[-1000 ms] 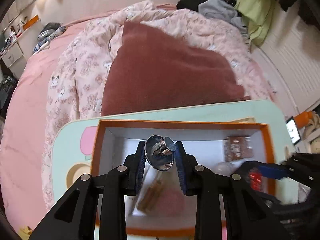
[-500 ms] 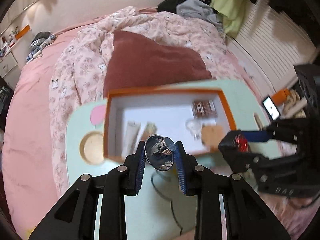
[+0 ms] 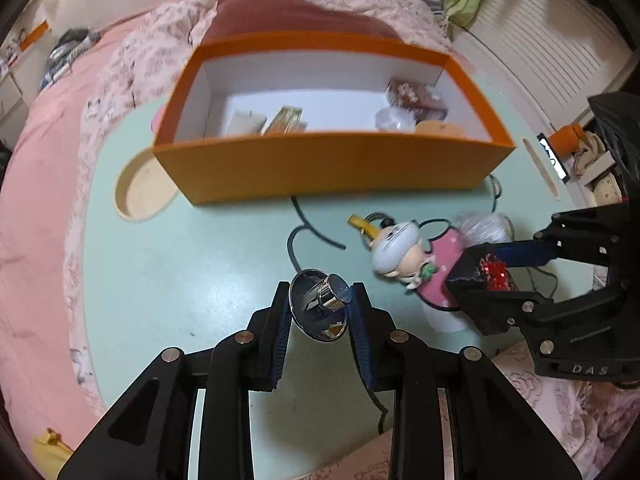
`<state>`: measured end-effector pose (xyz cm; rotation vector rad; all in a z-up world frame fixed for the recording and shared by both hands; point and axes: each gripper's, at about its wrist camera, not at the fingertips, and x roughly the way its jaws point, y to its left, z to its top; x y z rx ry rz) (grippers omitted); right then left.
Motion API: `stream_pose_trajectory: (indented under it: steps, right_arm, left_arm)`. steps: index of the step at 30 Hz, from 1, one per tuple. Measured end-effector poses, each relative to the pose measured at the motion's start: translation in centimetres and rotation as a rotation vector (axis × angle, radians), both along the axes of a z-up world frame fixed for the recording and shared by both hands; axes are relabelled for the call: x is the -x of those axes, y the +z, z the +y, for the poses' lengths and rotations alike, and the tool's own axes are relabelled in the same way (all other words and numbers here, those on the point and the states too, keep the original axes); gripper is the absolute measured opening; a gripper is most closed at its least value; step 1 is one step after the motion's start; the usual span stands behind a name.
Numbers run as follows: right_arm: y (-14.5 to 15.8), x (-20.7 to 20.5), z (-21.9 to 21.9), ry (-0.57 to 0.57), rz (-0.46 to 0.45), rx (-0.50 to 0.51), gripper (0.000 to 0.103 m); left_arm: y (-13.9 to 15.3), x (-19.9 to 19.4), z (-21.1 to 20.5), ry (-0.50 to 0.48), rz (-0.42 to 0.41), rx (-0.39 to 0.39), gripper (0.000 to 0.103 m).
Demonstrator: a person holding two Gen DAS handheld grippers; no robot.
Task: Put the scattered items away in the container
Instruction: 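Carry the mahjong tile to the table with the right gripper while the left moves the metal ring, then grasp the glass perfume bottle with the left gripper while the right gripper grasps the clear ball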
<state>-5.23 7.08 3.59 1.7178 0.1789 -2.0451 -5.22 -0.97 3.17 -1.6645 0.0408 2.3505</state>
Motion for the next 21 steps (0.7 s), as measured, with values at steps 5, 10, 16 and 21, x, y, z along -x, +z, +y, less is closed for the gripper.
stream_pose_trajectory:
  steps: [5, 10, 16, 21]
  right_arm:
    - [-0.1, 0.0, -0.1, 0.011, 0.001, -0.007, 0.039]
    - [2.2, 0.1, 0.7, 0.009, 0.039, 0.020, 0.040]
    - [8.0, 1.6, 2.4, -0.034, 0.126, 0.060, 0.039]
    - [10.0, 4.3, 3.9, -0.087, 0.152, 0.053, 0.039]
  left_arm:
    - [-0.4, 0.5, -0.2, 0.020, -0.014, 0.013, 0.033]
    - [1.9, 1.1, 0.0, 0.008, 0.002, 0.027, 0.033]
    - [6.5, 5.3, 0.7, 0.026, 0.100, 0.074, 0.073]
    - [5.6, 10.8, 2.0, 0.024, 0.050, 0.077, 0.073]
